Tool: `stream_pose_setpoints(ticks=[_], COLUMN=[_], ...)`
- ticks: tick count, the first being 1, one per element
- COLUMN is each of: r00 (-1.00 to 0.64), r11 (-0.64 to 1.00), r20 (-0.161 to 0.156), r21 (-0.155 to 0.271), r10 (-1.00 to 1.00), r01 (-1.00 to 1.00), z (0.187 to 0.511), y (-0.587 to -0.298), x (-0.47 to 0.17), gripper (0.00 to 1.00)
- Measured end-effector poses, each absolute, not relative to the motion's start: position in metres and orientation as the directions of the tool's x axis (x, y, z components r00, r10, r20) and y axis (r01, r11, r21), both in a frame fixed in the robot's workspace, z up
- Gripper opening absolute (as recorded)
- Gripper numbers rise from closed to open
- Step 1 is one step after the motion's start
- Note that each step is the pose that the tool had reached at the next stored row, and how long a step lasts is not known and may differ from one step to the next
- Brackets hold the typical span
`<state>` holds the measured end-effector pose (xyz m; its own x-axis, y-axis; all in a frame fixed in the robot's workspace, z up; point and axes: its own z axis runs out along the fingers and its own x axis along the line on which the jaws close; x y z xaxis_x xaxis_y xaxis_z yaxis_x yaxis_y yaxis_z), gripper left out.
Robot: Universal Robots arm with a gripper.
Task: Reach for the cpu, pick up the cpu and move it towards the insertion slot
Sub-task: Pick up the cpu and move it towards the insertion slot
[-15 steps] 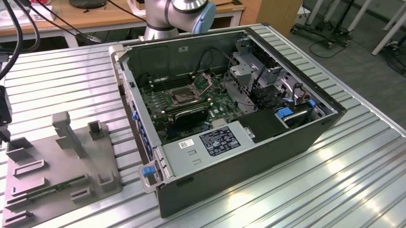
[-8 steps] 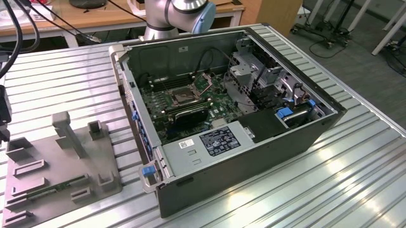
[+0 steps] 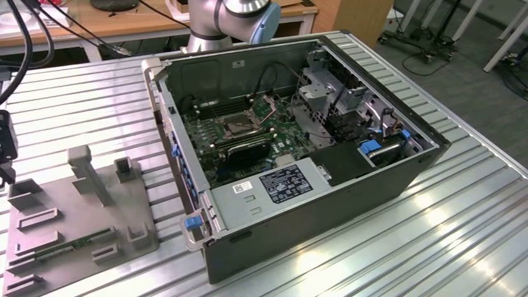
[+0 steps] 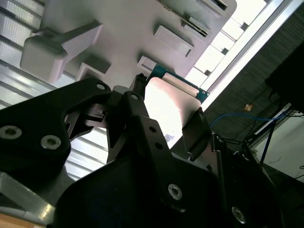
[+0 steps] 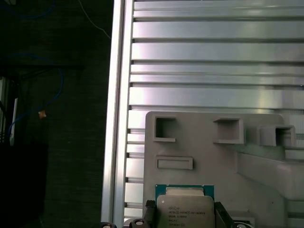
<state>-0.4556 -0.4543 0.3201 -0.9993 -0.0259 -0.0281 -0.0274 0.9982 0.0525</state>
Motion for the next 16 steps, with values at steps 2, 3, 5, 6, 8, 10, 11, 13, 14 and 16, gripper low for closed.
stream_pose_setpoints(ticks=[2,3,5,6,8,10,11,13,14,16], r00=[-0.999,-0.999,-0.999,-0.999,-0.999,-0.999,-0.999,-0.999,-0.999,-0.999], r11=[0.998,0.998,0.998,0.998,0.998,0.998,0.998,0.998,0.998,0.998], r20=[-0.028,-0.028,-0.028,-0.028,-0.028,-0.028,-0.028,-0.028,-0.028,-0.028], r21=[0.053,0.053,0.052,0.052,0.052,0.052,0.052,0.053,0.052,0.052], r10=[-0.026,-0.026,-0.026,-0.026,-0.026,-0.026,-0.026,-0.026,-0.026,-0.026], r01=[-0.027,-0.027,-0.027,-0.027,-0.027,-0.027,-0.027,-0.027,-0.027,-0.027], z=[0.320,0.320,0.320,0.320,0.322,0.323,0.324,0.327,0.328,0.332], y=[-0.454,-0.454,-0.454,-0.454,-0.454,-0.454,-0.454,-0.454,-0.454,-0.454], x=[-0.455,-0.455,-0.455,-0.455,-0.455,-0.455,-0.455,-0.455,-0.455,-0.455], gripper=[0.55,0.55,0.55,0.55,0.55,0.55,0.55,0.55,0.55,0.55])
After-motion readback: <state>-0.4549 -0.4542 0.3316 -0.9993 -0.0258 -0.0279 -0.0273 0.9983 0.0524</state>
